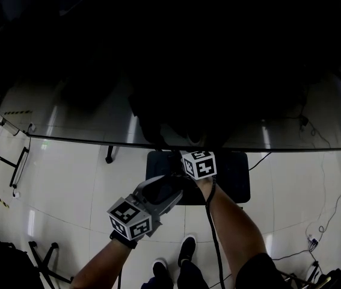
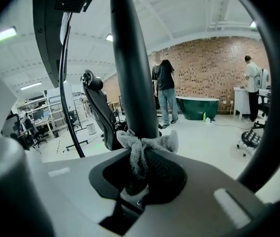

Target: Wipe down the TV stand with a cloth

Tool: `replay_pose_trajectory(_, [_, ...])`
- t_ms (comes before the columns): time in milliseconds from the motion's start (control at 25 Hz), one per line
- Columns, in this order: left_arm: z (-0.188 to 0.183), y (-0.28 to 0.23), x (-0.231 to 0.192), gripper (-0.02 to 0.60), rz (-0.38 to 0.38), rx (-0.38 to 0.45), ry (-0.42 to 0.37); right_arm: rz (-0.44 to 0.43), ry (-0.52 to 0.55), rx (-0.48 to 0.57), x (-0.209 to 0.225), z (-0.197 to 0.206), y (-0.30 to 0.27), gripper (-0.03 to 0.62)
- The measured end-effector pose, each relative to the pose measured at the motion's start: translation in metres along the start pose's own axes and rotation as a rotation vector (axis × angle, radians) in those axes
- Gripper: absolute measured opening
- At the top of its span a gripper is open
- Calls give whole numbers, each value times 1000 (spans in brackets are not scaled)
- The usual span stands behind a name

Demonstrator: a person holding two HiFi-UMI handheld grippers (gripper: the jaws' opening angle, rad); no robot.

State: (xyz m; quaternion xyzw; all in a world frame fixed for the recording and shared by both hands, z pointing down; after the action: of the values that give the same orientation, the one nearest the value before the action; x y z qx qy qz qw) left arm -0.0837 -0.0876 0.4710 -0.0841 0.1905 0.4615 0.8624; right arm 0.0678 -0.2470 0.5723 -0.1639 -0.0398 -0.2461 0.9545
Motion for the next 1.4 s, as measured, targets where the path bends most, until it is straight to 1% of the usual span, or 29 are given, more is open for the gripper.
replay_pose_trajectory(200, [8,-4,-3,265,-5,-15,-4,-51,-57,-63,11,18,-9,51])
replay_pose_trajectory(320, [10,-4,-4,265,-9,-26,-7,-53,-30,-74,11,19,-9,51])
replay_pose_trajectory(400, [9,-3,-4,265,-6,-31,-11,-37,10,-56,7,14,-2,51])
replay_pose_trajectory(520, [3,-8,1,265,6,-29,-21,-14,18,11,8,4,25,51])
replay_pose_trajectory(680, [-4,-16,8,265,22,-23,-28,51,22,69,24,-3,76,52])
replay_pose_trajectory(920, [-6,-28,25,265,58,-24,-31,204,21,135,81,-28,154,51])
replay_pose_trajectory(1000, [-4,-30,31,265,69,-30,-27,239,24,171,95,-42,172,51])
replay_pose_trajectory(1080, [-2,-31,34,265,77,-33,-26,262,23,198,103,-52,179,51])
replay_pose_trajectory(1200, [1,-34,34,265,75,-28,-21,281,33,213,112,-61,175,51])
replay_pose_trajectory(1400, [3,-36,29,265,67,-33,-15,319,30,183,122,-55,150,51])
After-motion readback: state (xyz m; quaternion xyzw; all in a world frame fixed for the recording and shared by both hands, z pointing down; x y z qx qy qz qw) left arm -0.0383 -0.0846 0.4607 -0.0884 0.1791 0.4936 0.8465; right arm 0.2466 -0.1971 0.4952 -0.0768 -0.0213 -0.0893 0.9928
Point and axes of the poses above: the fingertips, and each gripper's own axes: y backward along the fingers, x to its right, z out of its underside, the point moved 9 cm from there along y, backward along the fingers, and after that the axes turned 11 degrees about x, right-handed, at the moved point
